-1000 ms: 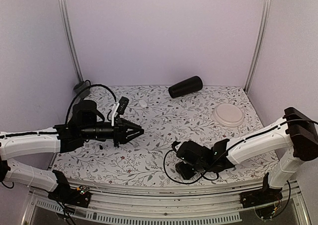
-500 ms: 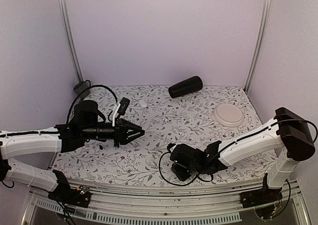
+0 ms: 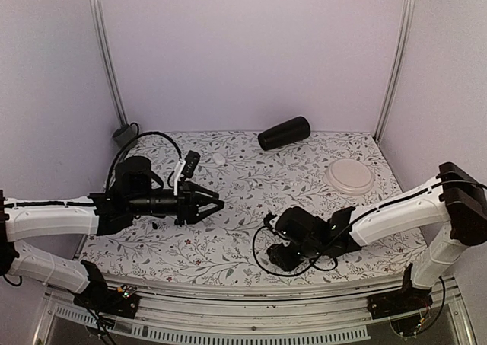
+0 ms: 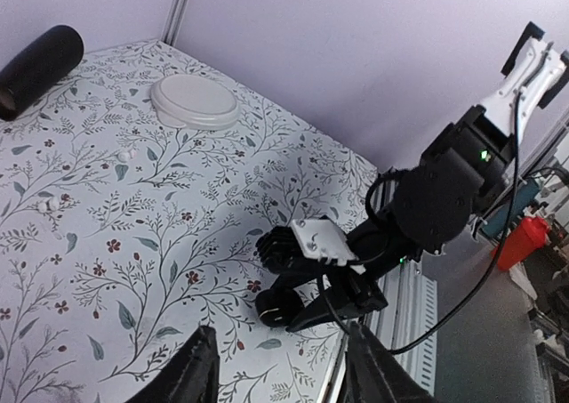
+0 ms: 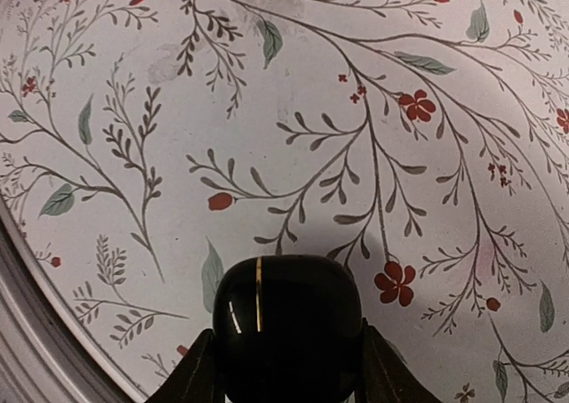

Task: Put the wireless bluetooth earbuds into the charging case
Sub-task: Pick up the charging case from the corner of the board.

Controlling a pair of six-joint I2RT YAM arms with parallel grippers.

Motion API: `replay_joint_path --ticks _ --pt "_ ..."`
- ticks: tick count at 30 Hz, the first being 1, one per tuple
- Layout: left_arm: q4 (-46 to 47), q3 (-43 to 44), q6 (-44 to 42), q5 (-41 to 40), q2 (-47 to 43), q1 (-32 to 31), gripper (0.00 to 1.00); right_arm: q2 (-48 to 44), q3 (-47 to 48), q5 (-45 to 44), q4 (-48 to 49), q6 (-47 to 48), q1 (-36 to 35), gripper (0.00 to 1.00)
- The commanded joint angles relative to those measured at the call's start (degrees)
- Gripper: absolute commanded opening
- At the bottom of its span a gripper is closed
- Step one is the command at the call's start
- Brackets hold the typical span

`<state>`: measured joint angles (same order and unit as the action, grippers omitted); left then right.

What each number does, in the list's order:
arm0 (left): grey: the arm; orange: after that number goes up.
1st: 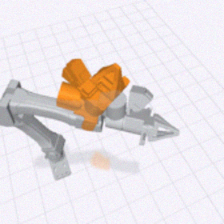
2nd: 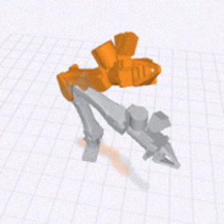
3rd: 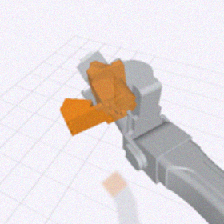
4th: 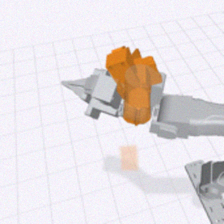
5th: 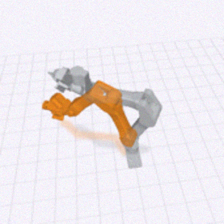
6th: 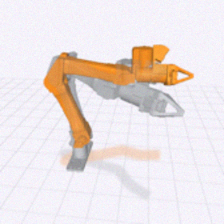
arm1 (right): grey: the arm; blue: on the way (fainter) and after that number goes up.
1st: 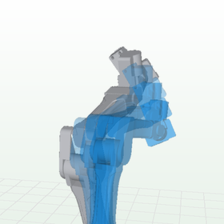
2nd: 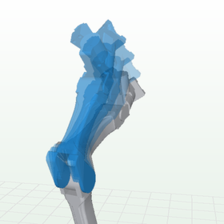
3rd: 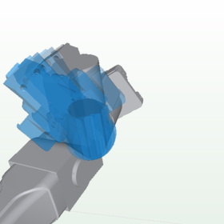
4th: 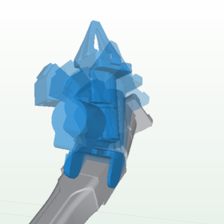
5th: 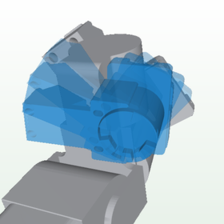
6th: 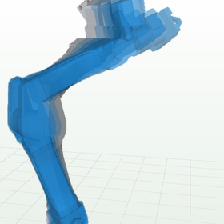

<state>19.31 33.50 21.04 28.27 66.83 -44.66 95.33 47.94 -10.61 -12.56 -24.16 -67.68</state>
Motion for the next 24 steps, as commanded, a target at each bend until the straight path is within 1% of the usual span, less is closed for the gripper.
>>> replay_joint_path --ticks 1,5,6,7,9,12,16,19,24 --pt "8.75 -3.26 -4.88 0.20 -0.46 -1.20 0.53 -10.90 -2.02 13.85 4.62 3.25 6.05 0.27" --pt "18.80 -6.73 -13.93 -0.43 -2.18 -3.85 0.54 -18.77 -2.18 33.39 6.29 6.43 12.40 0.27" --pt "20.92 -7.33 -16.22 -0.04 -2.23 -4.50 0.54 -20.04 -1.76 39.62 6.47 6.85 13.32 0.27" --pt "22.53 -7.54 -18.89 0.70 -1.93 -5.03 0.53 -20.96 -1.16 43.82 6.47 7.21 13.94 0.27" --pt "23.63 -6.59 -24.08 2.03 -0.56 -5.98 0.52 -22.03 0.22 51.54 6.95 7.24 14.97 0.27" --pt "23.13 -4.50 -28.64 4.14 2.06 -7.00 0.49 -22.42 1.89 60.84 8.93 5.36 15.42 0.27" --pt "22.95 -2.52 -32.64 4.34 4.48 -8.37 0.49 -21.84 3.76 68.10 10.99 3.32 15.53 0.27" --pt "23.41 -2.27 -34.55 5.46 5.05 -9.49 0.50 -21.25 4.74 70.85 12.69 1.19 15.52 0.27" --pt "21.97 -0.31 -38.28 3.83 6.23 -13.08 0.51 -19.16 5.31 74.68 16.62 -3.02 15.49 0.27"
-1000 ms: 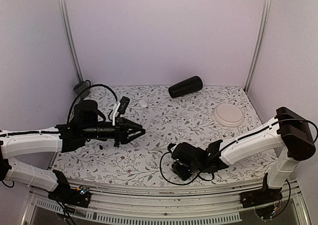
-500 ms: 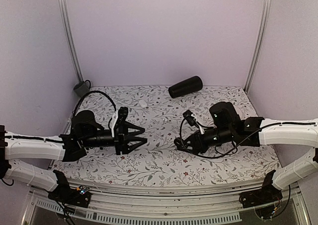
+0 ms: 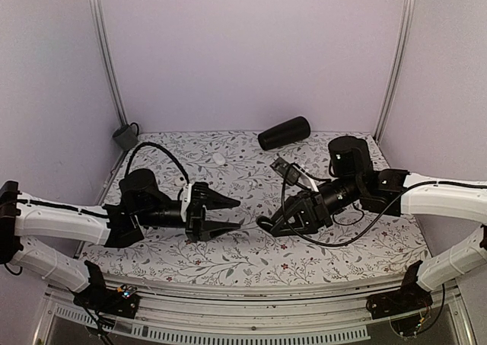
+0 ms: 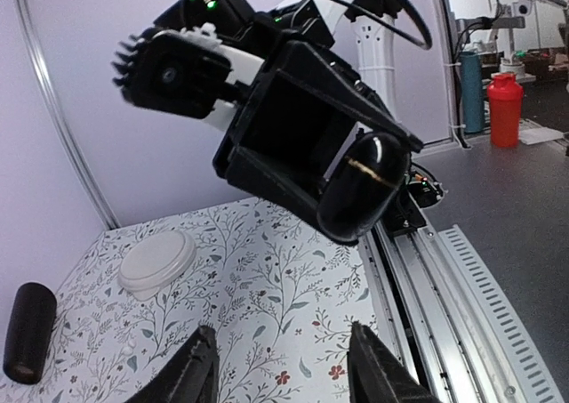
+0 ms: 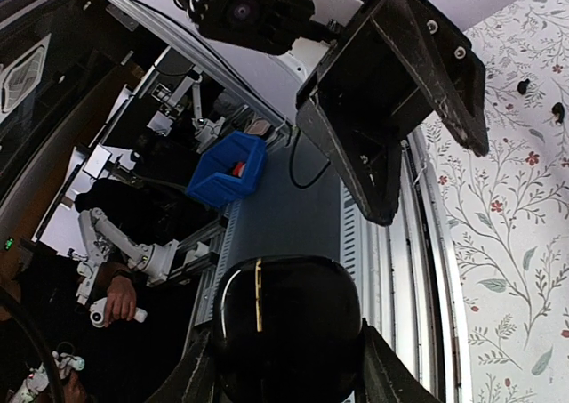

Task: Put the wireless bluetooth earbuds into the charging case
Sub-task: Pick up the charging case from the corner of the board, then pass from the right arm to the left

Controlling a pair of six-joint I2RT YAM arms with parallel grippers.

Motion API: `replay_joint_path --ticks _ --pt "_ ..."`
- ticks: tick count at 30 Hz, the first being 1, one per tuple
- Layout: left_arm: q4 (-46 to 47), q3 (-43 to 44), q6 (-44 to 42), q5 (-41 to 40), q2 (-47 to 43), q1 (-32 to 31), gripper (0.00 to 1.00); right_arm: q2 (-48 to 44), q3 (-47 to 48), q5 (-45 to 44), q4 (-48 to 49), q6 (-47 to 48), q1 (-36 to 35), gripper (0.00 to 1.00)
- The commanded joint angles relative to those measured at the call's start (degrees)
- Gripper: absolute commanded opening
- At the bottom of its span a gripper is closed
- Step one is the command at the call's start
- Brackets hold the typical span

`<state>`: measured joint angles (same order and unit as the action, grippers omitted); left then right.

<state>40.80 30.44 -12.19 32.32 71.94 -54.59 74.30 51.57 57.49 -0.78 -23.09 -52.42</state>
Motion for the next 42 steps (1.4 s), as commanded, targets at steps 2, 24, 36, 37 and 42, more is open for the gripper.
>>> replay_joint_path --ticks 2,24,36,37,42 --pt "1.60 2.96 -5.89 -0.94 1.34 -4.26 0.51 2.75 2.46 7.32 4.58 -4.71 0.30 0.27" --pt "-1.10 8.74 -7.19 5.87 5.83 -6.79 0.48 4.53 3.70 9.54 2.41 -4.44 0.22 0.27" --pt "-2.25 9.87 -8.19 5.87 6.66 -8.78 0.44 5.26 4.26 11.21 2.19 -4.42 0.19 0.27" --pt "-2.15 9.98 -8.25 5.86 6.77 -8.80 0.44 5.40 4.36 11.34 2.04 -4.42 0.18 0.27" --pt "-1.79 10.52 -8.40 6.21 7.57 -8.87 0.40 5.78 4.73 11.56 1.49 -4.15 0.18 0.26"
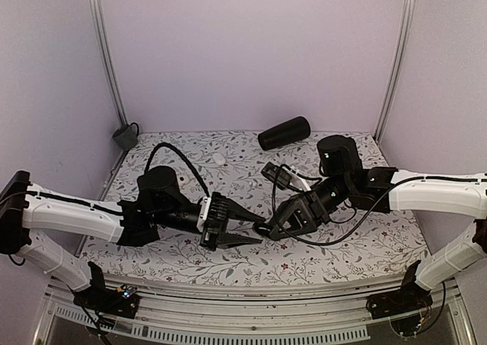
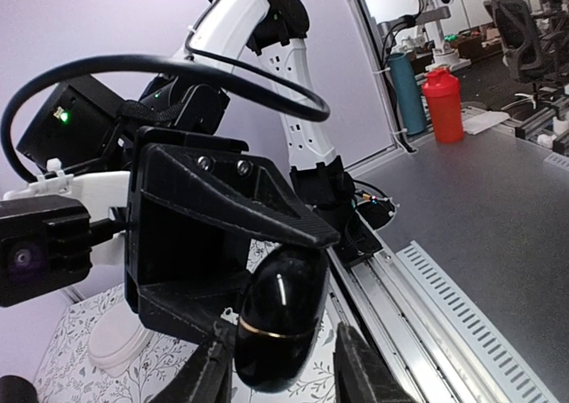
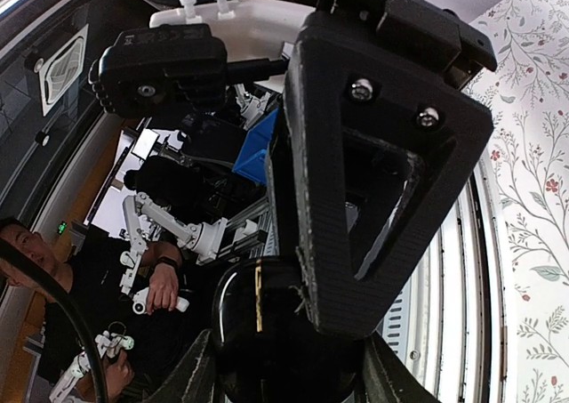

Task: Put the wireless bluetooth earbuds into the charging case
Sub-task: Pass from the right arm to the left

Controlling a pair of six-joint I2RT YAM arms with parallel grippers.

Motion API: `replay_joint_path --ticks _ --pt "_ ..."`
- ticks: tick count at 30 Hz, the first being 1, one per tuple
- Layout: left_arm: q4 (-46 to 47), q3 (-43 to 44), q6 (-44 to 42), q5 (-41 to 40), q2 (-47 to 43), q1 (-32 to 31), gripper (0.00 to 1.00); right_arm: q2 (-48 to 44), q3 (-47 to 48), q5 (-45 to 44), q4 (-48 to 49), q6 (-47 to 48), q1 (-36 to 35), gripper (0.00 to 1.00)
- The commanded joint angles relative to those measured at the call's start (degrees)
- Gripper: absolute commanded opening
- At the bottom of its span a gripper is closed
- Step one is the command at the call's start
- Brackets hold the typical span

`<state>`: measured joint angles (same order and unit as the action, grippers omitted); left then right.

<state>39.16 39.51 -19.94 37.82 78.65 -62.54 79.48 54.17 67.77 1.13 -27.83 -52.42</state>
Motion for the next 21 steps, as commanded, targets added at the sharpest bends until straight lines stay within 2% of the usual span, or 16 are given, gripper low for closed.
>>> replay_joint_path --ticks 1,5,8,10,12,16,19,21 --pt "-0.06 1.37 -0.75 0.68 0.86 -0.94 0.38 0.64 2.23 1.28 -0.56 0.63 0.20 0.26" --pt "-0.07 1.15 -0.80 0.68 0.97 -0.94 0.31 0.53 2.42 1.21 -0.77 0.68 0.21 0.26" --pt "0.08 1.10 -0.46 0.60 1.03 -0.96 0.17 0.82 2.36 0.96 -0.85 0.76 0.15 0.27" --pt "0.49 0.95 0.16 0.42 1.14 -0.96 0.07 0.87 2.57 0.21 -1.29 0.93 0.20 0.31" --pt "1.08 0.69 1.25 0.43 1.23 -0.96 0.00 0.72 3.22 -1.94 -3.27 2.16 0.19 0.43" --pt "9.26 -3.36 7.09 -3.33 0.75 0.27 0.00 -1.60 4.01 -11.12 -7.40 5.92 0.21 0.63" --pt "15.05 -7.05 15.01 -7.70 -0.25 1.94 0.00 -4.54 2.80 -20.66 -7.91 8.13 0.20 0.72" --pt "18.12 -9.75 19.89 -11.17 -1.13 2.50 0.00 -6.47 1.25 -25.38 -6.20 8.80 0.21 0.74"
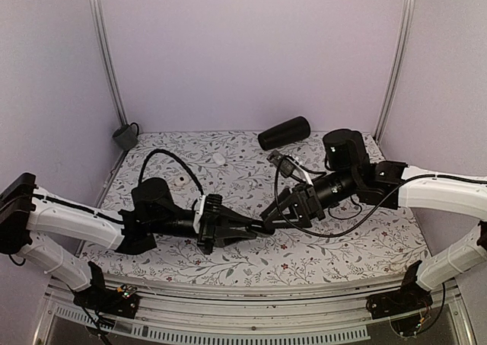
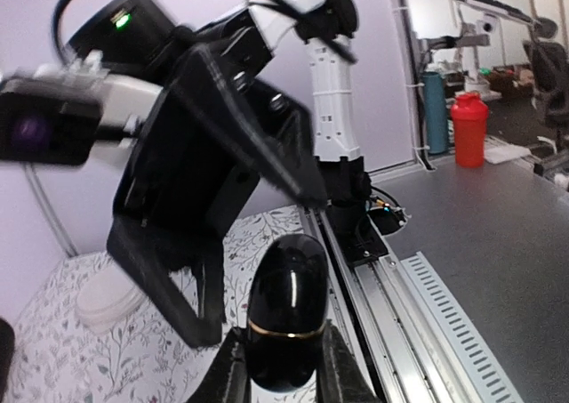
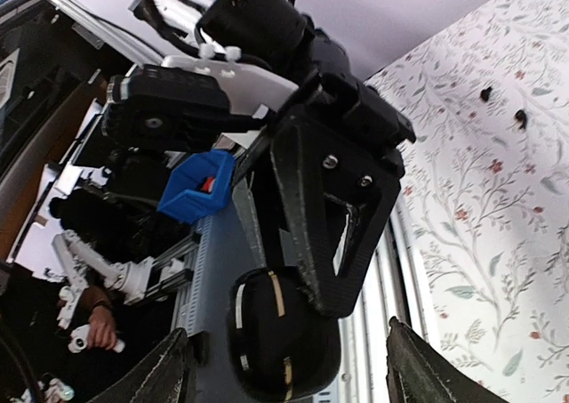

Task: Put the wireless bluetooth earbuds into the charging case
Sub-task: Pass from the right arm to the left, then open the charging case.

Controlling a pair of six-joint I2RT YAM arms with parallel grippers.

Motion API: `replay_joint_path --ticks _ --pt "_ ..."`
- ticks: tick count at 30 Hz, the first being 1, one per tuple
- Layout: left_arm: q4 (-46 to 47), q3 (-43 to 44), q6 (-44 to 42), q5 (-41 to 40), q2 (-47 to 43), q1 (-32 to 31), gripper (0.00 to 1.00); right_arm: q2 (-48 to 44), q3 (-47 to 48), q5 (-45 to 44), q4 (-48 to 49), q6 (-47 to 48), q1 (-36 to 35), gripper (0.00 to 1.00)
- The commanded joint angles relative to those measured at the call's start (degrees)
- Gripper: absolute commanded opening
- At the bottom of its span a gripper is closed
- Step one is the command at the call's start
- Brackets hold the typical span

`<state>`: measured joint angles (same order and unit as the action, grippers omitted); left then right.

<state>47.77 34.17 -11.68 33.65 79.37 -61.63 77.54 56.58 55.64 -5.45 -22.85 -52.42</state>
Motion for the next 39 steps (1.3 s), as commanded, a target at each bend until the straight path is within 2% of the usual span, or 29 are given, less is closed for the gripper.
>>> replay_joint_path --ticks 1,4,8,12,22,27,39 --pt "10.50 -5.47 13.72 -8.73 -2.50 1.74 0.00 -5.41 -2.03 -15.54 1.86 3.86 0.18 0.75" --pt "10.71 -7.37 18.98 -14.30 -4.21 1.85 0.00 -7.21 -4.55 -21.30 6.53 4.38 -0.32 0.75" --pt "9.74 -9.44 24.89 -18.24 -7.06 2.69 0.00 -7.34 -5.08 -31.93 10.02 8.57 -5.05 0.74" --pt "9.46 -10.77 28.11 -17.45 -10.12 3.05 0.00 -4.33 -4.43 -35.63 13.44 11.20 -6.64 0.71" --pt "2.20 -9.51 26.85 -15.13 -13.93 3.01 0.00 2.34 1.08 -36.51 15.29 11.92 -7.41 0.71" --pt "0.88 -10.48 26.02 -17.13 -14.97 3.35 0.00 2.16 1.63 -33.30 15.38 12.10 -7.43 0.71" --pt "-2.55 -9.59 24.58 -15.96 -16.01 4.01 0.00 1.29 2.89 -30.45 16.00 13.26 -7.78 0.73"
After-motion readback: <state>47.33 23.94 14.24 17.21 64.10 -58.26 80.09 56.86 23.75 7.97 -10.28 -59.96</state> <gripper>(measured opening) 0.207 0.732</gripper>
